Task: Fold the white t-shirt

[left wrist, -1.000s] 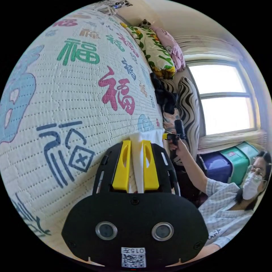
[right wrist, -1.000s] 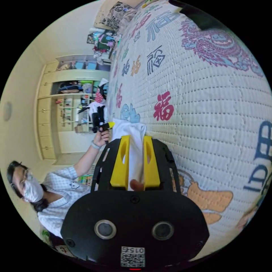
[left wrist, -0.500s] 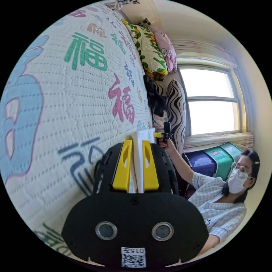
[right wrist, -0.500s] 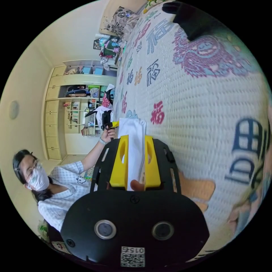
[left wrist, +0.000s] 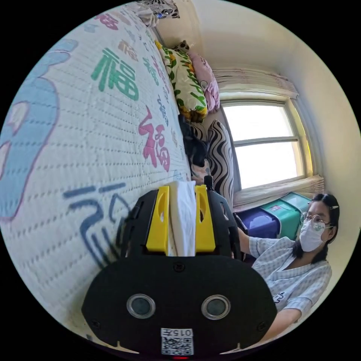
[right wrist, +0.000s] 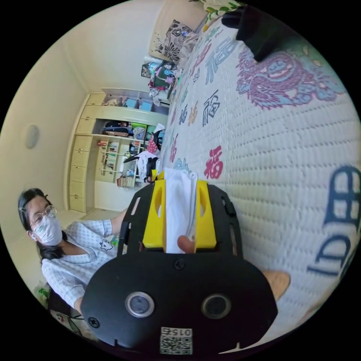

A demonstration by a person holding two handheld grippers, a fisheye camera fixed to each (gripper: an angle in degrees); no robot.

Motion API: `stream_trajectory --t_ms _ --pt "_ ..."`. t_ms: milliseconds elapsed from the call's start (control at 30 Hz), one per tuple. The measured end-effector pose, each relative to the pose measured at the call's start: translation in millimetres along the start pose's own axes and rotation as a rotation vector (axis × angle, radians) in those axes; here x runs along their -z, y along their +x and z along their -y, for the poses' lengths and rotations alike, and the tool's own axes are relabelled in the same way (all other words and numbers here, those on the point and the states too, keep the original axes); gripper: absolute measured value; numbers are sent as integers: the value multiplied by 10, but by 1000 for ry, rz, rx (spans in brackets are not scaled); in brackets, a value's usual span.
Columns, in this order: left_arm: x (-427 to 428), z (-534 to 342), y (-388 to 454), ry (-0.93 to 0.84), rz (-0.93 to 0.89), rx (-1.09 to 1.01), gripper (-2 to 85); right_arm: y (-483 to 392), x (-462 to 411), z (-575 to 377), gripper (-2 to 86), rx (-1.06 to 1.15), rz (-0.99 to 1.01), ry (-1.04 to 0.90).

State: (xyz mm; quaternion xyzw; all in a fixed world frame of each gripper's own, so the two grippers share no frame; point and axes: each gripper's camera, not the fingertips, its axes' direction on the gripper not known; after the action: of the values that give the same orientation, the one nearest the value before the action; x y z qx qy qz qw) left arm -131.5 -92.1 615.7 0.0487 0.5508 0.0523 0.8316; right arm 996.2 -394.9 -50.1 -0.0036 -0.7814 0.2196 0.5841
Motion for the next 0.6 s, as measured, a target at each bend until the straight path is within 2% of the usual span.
stream_trajectory --t_ms 67,167,233,333,600 --pt "-169 67 97 -68 15 -29 77 37 -168 39 106 12 56 -9" --pt "-392 126 267 -160 26 -51 55 -4 -443 60 70 36 30 -87" --pt "-441 116 369 -176 48 -54 35 -71 -577 22 51 59 -20 -133" --pt "-424 33 660 -160 84 -123 16 -237 -593 -139 38 127 -50 -103" --pt "-488 -698 2125 -178 28 -473 -1 -1127 -846 -965 27 414 -108 -151"
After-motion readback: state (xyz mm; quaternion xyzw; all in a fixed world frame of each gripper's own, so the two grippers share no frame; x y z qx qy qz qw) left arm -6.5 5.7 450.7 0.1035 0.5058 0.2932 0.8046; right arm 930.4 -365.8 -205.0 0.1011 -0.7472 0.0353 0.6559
